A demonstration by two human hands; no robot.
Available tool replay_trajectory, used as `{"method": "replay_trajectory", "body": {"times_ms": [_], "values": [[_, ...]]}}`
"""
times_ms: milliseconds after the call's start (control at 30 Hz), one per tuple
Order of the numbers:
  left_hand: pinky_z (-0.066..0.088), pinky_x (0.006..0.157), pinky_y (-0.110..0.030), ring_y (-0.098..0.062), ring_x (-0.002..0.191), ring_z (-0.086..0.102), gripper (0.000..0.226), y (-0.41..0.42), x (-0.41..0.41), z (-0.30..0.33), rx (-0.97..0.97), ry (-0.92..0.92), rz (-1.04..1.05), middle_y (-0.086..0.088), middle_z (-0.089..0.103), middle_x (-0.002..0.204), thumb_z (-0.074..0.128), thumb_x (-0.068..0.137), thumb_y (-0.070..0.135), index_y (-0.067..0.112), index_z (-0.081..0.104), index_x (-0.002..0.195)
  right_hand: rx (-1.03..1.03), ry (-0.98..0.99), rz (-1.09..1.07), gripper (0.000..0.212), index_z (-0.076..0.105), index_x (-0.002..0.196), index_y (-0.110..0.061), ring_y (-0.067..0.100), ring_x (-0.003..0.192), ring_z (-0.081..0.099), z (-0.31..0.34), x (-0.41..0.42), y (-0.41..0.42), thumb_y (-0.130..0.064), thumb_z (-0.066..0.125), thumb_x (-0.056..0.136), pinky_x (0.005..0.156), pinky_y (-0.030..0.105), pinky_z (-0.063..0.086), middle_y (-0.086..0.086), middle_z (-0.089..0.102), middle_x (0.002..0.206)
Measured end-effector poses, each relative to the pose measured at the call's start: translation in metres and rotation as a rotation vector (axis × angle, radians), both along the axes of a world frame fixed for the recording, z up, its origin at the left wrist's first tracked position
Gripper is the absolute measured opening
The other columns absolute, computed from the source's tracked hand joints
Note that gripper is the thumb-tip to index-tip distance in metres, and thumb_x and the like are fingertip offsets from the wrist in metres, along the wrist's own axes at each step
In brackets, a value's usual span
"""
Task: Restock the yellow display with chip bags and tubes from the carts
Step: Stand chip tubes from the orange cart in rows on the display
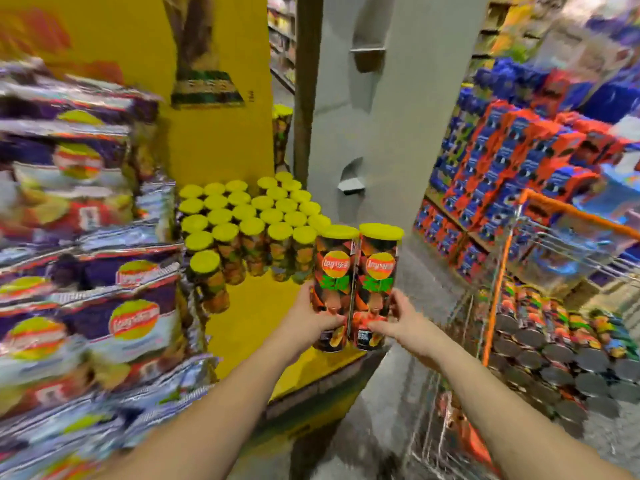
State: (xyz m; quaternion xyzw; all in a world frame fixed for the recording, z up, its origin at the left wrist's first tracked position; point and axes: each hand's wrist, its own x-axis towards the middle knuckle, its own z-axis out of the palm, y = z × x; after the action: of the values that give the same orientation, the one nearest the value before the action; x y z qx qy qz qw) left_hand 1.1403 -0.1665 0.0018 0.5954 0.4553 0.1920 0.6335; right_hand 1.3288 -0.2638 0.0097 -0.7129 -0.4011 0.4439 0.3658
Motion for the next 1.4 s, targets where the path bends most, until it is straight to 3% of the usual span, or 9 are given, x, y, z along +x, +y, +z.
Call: {"method": "replay_trajectory", "body": {"times_ms": [233,467,600,733,833,1000,1200,1300,1400], "values": [[0.045,0.099,-0.04,-0.023,0.11,0.055,0.085,0.035,-0.05,-0.024,-0.089,0.063,0.232,-0.005,0.057,0.123,0.077,0.074,0.009,0.016,0.028,0.143,-0.046,-0.004,0.174,0.068,0.044,0.128,-0.031,0.003,0.107,0.06,-0.022,-0.054,0.07,-0.036,0.083,0.073,0.1,0.031,0.045,-0.012,0.065,0.118],[0.052,0.088,-0.042,-0.025,0.102,0.06,0.066,0.075,-0.066,-0.056,-0.147,0.083,0.372,-0.008,0.06,0.114,0.072,0.075,0.006,0.02,0.034,0.127,-0.084,0.028,0.215,0.077,0.037,0.131,-0.034,-0.003,0.104,0.057,-0.076,-0.075,0.132,-0.037,0.085,0.071,0.082,0.02,0.047,-0.013,0.06,0.121],[0.053,0.088,-0.051,-0.028,0.108,0.057,0.081,0.119,-0.068,-0.133,-0.147,0.206,0.442,-0.001,0.058,0.116,0.079,0.05,0.036,0.041,0.037,0.119,-0.138,0.008,0.27,0.077,0.04,0.128,-0.031,0.0,0.103,0.061,-0.114,-0.07,0.172,-0.037,0.087,0.068,0.089,0.027,0.052,-0.012,0.063,0.118],[0.051,0.092,-0.051,-0.028,0.114,0.053,0.092,0.15,-0.063,-0.187,-0.138,0.317,0.485,0.001,0.054,0.122,0.078,0.044,0.047,0.039,0.039,0.127,-0.146,-0.051,0.325,0.065,0.042,0.125,-0.024,-0.007,0.093,0.056,-0.144,-0.065,0.212,-0.018,0.083,0.075,0.067,0.003,0.043,-0.015,0.057,0.108],[0.048,0.096,-0.05,-0.027,0.117,0.053,0.093,0.164,-0.055,-0.181,-0.133,0.327,0.501,-0.003,0.055,0.124,0.077,0.046,0.042,0.029,0.041,0.131,-0.128,-0.13,0.321,0.062,0.051,0.124,-0.015,0.009,0.103,0.058,-0.167,-0.062,0.238,-0.015,0.085,0.072,0.079,0.016,0.044,-0.016,0.056,0.103],[0.048,0.097,-0.046,-0.024,0.117,0.051,0.073,0.181,-0.045,-0.183,-0.145,0.332,0.576,-0.003,0.054,0.121,0.074,0.058,0.026,0.025,0.046,0.125,-0.138,-0.219,0.249,0.072,0.056,0.117,-0.017,0.024,0.111,0.058,-0.209,-0.071,0.272,-0.045,0.083,0.057,0.091,0.039,0.05,0.004,0.058,0.111],[0.041,0.107,-0.046,-0.026,0.122,0.051,0.07,0.21,-0.034,-0.213,-0.163,0.364,0.69,-0.006,0.056,0.126,0.082,0.067,0.018,0.015,0.05,0.129,-0.122,-0.297,0.177,0.076,0.051,0.122,0.015,0.048,0.109,0.056,-0.245,-0.079,0.301,-0.017,0.088,0.063,0.09,0.041,0.043,0.033,0.058,0.112],[0.037,0.099,-0.031,-0.027,0.125,0.043,0.077,0.213,-0.03,-0.216,-0.135,0.392,0.748,-0.012,0.046,0.132,0.081,0.073,0.015,0.013,0.041,0.139,-0.115,-0.295,0.199,0.081,0.049,0.132,0.001,0.041,0.108,0.058,-0.255,-0.079,0.309,-0.031,0.084,0.066,0.088,0.045,0.049,0.024,0.06,0.115],[0.044,0.082,-0.025,-0.019,0.105,0.058,0.063,0.211,-0.029,-0.224,-0.136,0.404,0.756,0.006,0.058,0.11,0.078,0.079,0.026,0.019,0.047,0.133,-0.114,-0.189,0.21,0.081,0.038,0.144,-0.018,0.029,0.118,0.057,-0.245,-0.084,0.317,-0.032,0.08,0.076,0.094,0.041,0.049,0.009,0.059,0.131]]}}
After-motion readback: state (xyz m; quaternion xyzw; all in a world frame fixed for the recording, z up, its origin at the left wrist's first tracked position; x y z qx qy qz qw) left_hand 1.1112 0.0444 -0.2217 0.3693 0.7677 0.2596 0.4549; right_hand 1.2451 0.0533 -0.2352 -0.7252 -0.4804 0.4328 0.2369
